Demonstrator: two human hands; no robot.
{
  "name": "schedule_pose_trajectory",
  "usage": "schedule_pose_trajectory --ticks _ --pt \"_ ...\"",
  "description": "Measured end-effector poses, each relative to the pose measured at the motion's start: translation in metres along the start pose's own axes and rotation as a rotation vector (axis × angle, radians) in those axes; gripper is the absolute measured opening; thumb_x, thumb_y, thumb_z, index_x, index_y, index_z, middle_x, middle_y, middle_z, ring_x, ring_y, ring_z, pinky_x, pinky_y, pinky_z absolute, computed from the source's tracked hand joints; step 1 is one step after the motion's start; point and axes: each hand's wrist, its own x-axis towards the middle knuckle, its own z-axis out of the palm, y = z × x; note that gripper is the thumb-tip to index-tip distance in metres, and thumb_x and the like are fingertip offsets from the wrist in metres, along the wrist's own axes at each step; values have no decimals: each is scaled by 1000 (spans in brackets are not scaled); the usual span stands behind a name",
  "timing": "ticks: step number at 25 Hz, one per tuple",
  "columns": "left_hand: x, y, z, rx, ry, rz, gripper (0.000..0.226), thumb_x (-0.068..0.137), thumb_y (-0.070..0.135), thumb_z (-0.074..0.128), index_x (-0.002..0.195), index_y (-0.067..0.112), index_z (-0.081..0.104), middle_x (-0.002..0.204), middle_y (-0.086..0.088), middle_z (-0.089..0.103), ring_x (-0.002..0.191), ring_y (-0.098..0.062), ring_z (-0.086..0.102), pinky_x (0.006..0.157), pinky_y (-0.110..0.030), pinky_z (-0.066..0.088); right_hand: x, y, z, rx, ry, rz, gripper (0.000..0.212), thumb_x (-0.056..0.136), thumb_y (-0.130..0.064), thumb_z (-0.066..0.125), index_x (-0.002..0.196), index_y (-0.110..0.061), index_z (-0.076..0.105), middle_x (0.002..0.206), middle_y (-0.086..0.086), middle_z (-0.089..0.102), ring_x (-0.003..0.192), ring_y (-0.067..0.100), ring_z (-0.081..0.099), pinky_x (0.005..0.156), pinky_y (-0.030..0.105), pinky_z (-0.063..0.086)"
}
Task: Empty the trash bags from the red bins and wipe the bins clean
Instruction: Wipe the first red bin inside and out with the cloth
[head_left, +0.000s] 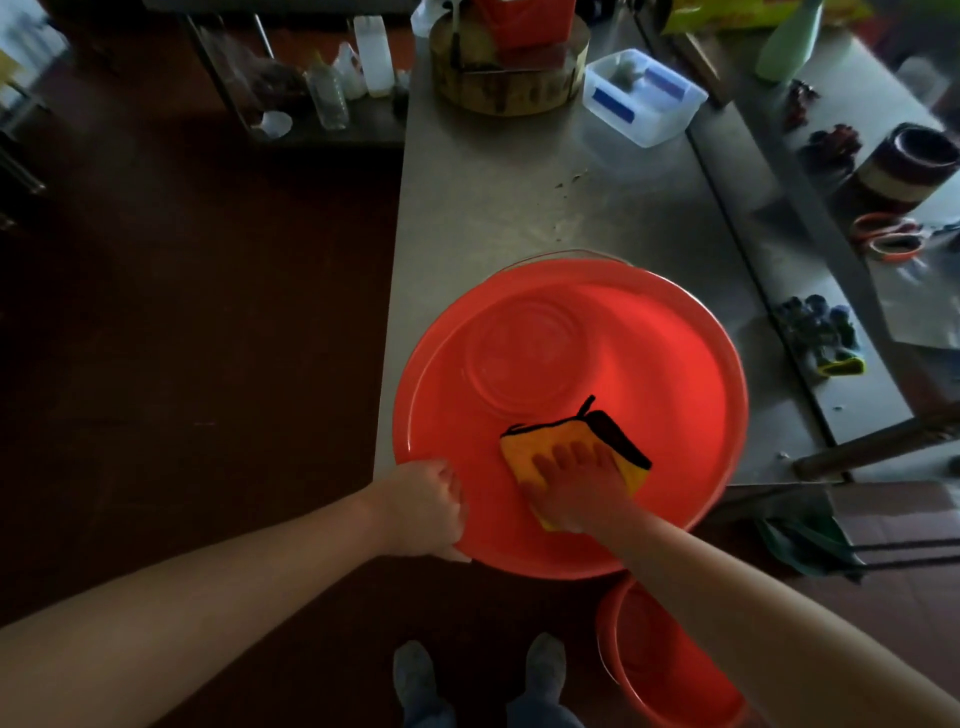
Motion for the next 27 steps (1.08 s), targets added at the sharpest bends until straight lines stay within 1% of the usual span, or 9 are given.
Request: schedule_pose_trajectory --ticks 2,5,7,12,16,19,22,25,27 --pt "2 2 0 27 -36 3 86 101 67 11 95 5 71 97 -18 73 88 -32 72 90 -42 55 29 2 2 -2 -1 30 62 101 -62 25 152 -30 37 159 6 33 147 31 26 121 51 11" --pt "6 0 -1 -40 -35 -7 72 102 63 23 92 8 69 94 -16 73 86 -31 71 88 -43 54 65 8 -5 4 -98 56 63 100 -63 23 154 -32 34 162 6 27 150 31 21 121 53 7" --pt "3 -4 -3 -68 -31 -31 79 99 68 18 89 8 69 91 -14 73 83 -29 71 85 -41 55 69 9 -10 -42 -143 50 65 98 -66 22 154 -34 34 163 5 28 149 31 22 120 53 7" --pt "-6 -9 -4 -78 -85 -40 88 97 72 13 102 2 66 104 -19 71 93 -33 69 93 -44 50 12 1 -15 -126 -85 -3 72 90 -74 16 151 -40 36 158 -1 38 144 28 31 116 53 14" --pt "-8 -28 -13 -73 -86 -50 82 96 75 22 98 6 66 98 -14 71 87 -28 68 92 -40 48 -38 1 -30 -55 -206 -2 91 76 -86 3 156 -44 18 166 -8 20 153 23 16 119 50 5" --pt "-16 -49 -17 -38 -98 -61 80 93 77 26 97 8 67 94 -9 71 85 -27 67 91 -39 43 -60 1 -45 -19 -213 -49 110 62 -97 1 157 -44 14 167 -8 19 154 22 14 120 49 6" --pt "-34 -73 -20 -1 -118 -82 56 98 58 33 103 15 68 100 -3 71 92 -25 66 98 -41 34 -71 0 -55 -98 -182 -160 113 62 -100 22 158 -41 13 165 -6 24 152 23 21 120 47 14" --pt "-55 -101 -23 57 -162 -153 37 99 39 37 107 21 68 107 0 70 103 -24 63 112 -45 26 -77 -7 -56 -192 -60 -250 98 73 -78 52 156 -37 20 157 -4 37 144 26 36 116 46 25" --pt "-62 -108 -24 65 -269 -208 34 97 44 46 113 24 68 115 1 69 116 -24 57 120 -50 13 -77 -12 -54 -218 38 -287 86 76 -62 58 152 -34 30 147 -2 49 134 27 47 112 46 30"
